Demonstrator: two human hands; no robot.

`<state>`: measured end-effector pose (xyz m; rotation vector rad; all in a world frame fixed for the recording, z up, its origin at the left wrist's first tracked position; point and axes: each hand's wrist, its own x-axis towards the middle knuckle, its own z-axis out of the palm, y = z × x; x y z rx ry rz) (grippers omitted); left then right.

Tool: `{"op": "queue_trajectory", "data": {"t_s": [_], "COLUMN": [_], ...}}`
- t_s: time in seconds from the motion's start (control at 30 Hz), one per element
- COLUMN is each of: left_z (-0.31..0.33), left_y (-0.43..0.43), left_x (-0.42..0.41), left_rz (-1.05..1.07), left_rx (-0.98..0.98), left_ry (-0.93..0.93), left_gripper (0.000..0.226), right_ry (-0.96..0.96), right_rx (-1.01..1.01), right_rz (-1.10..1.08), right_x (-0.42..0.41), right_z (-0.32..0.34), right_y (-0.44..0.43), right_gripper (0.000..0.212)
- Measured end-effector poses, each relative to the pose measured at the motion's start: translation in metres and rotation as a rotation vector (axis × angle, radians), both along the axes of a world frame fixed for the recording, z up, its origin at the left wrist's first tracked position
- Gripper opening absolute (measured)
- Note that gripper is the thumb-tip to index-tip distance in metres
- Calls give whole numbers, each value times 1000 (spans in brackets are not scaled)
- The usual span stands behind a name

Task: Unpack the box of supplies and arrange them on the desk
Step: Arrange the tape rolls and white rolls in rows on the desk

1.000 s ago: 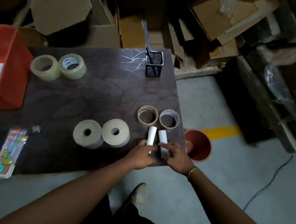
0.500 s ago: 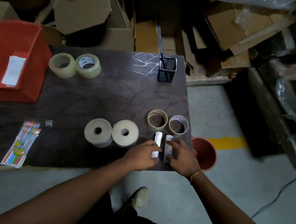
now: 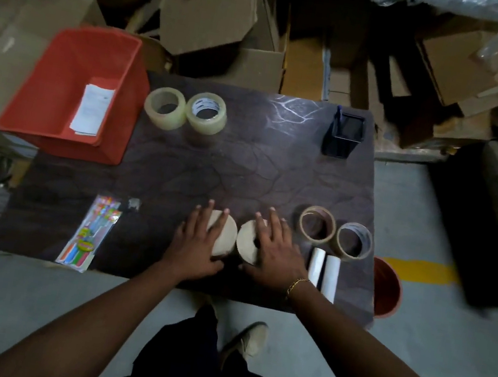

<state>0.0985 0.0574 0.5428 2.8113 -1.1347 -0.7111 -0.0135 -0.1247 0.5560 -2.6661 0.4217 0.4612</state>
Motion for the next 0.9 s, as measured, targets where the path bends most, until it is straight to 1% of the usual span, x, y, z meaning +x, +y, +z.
{"op": "queue_trajectory", "data": {"t_s": [0.1, 0.2, 0.33, 0.47, 0.6, 0.73, 0.83, 0.9], "left_z": [-8, -6, 3, 12, 15, 14, 11, 7], "left_y": [1, -12, -58, -121, -180, -211, -221, -223], "left_x": [6, 34, 102, 176, 234, 265, 273, 271], "left_rz": [-38, -46, -3, 38, 64, 73, 62, 15], "left_rx": [-77, -168, -245, -287, -258, -237, -197, -117], "left_ry": [-22, 2, 10, 18, 59, 90, 129, 156], "left_gripper": [112, 108, 102, 102, 100, 95, 104, 111], "right_ry": [9, -26, -69, -100, -55, -34, -37, -27], "right_rx": [-98, -85, -47, -66, -90, -90, -114, -199], "right_rz": [35, 4, -189, -281, -344, -376, -372, -331], "right_x": [12, 38, 103, 172, 227, 258, 267, 265], "right_z": [-14, -16, -2, 12, 12, 6, -3, -12], "right_y": [10, -2, -49, -103, -142, -162, -164, -160], "right_gripper": [107, 100, 103, 106, 107, 105, 103, 97]}}
